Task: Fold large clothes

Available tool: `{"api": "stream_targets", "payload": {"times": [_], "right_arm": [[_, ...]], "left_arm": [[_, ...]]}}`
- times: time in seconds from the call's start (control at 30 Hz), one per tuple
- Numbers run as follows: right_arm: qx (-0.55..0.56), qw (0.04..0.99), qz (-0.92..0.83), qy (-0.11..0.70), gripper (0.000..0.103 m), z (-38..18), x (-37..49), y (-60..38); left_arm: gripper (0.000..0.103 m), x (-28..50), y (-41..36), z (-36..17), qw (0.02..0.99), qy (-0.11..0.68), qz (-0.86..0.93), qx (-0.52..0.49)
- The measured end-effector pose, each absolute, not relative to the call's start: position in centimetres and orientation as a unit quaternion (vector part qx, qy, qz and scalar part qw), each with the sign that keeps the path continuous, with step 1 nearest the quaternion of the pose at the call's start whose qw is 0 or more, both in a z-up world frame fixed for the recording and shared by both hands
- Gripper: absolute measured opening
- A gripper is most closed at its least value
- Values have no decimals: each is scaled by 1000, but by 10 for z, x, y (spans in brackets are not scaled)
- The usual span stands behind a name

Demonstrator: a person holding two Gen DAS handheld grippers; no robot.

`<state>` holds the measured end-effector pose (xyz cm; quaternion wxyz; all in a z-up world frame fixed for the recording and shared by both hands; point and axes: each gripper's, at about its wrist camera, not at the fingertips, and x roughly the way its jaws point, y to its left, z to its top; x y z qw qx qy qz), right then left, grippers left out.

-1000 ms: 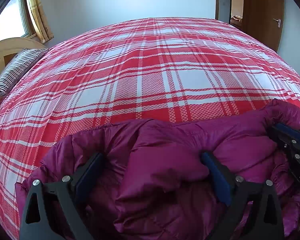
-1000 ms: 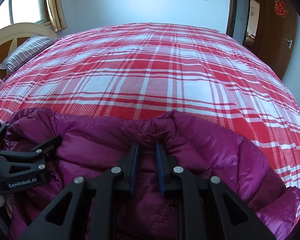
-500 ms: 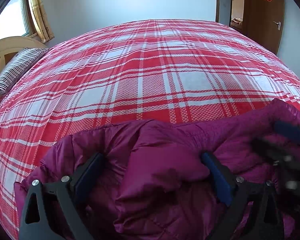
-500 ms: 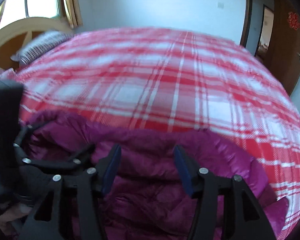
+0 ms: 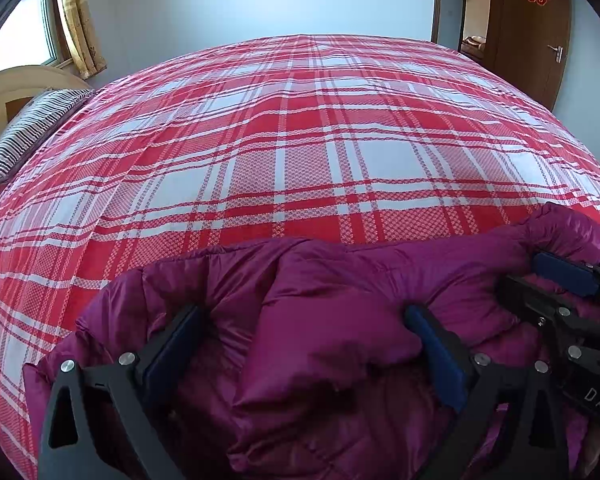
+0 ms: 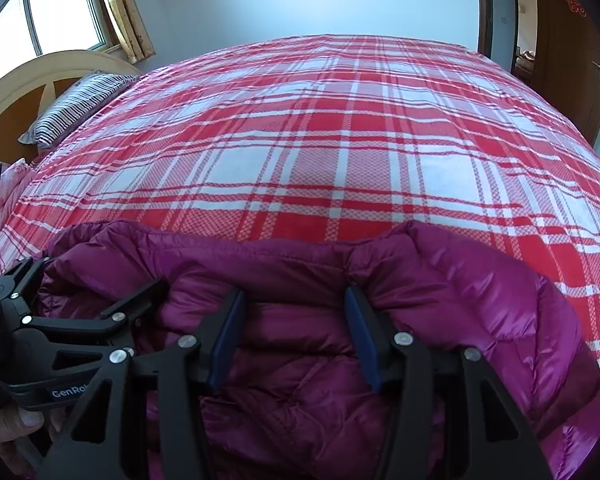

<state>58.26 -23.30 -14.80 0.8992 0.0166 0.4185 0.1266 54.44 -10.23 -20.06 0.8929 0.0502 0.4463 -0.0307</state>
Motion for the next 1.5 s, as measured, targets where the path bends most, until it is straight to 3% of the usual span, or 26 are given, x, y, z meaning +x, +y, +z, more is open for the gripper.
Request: {"api": "stream_targets", "payload": {"times": [0.47, 0.63, 0.73, 0.9, 1.2, 1.37, 1.5], "right_arm": [[16, 901, 126, 415, 55, -149, 583, -234], [-9, 906, 124, 404, 69, -132, 564, -234], [-11, 919, 134, 371, 80, -107, 524, -248], [27, 908, 133, 396, 80, -90, 429, -297], [81, 892, 45, 442, 80, -128, 223, -382], [124, 879, 1, 460, 79, -165, 153, -407], [141, 874, 14, 466, 69, -185, 127, -403]], "left_arm": [[102, 545, -108, -199, 892, 446, -24, 66], [102, 533, -91, -172, 893, 446, -44, 44], [102, 492, -71, -123, 918, 390, -69, 16], [102, 373, -29, -86, 921, 365, -130, -24], [102, 172, 20, -155, 890, 434, -136, -28], [101, 124, 14, -175, 894, 429, -134, 6], [101, 119, 7, -179, 894, 429, -132, 0]]}}
